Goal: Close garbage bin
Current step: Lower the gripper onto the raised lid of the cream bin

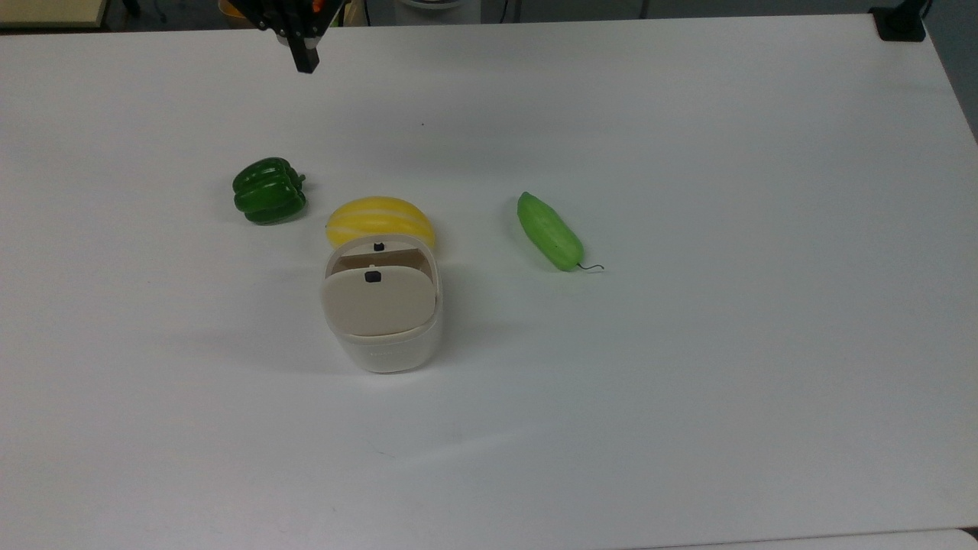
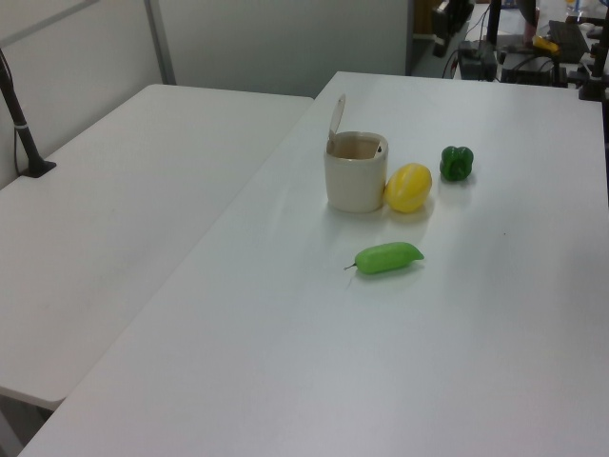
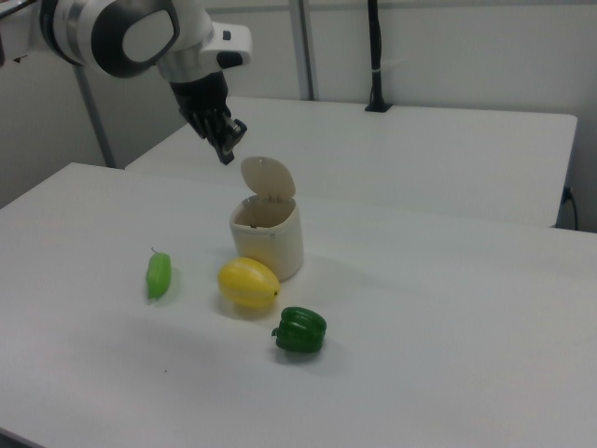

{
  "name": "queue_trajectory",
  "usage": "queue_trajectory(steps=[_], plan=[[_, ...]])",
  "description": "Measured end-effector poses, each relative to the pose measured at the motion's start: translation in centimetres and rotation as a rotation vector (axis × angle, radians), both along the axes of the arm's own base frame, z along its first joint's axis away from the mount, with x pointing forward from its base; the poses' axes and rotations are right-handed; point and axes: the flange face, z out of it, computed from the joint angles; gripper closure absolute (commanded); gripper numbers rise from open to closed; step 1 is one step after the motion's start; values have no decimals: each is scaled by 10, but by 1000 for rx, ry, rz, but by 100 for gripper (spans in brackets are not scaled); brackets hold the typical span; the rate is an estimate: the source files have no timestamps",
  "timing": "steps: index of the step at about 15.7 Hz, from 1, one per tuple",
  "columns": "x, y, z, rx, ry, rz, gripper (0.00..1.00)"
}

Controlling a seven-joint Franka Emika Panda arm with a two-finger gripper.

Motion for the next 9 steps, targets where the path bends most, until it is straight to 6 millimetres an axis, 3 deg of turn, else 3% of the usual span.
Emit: queue_trajectory(steps=[2,9], plan=[[14,0,2,22,-92,-16,99],[66,7,-21,-1,-213,-25,100]])
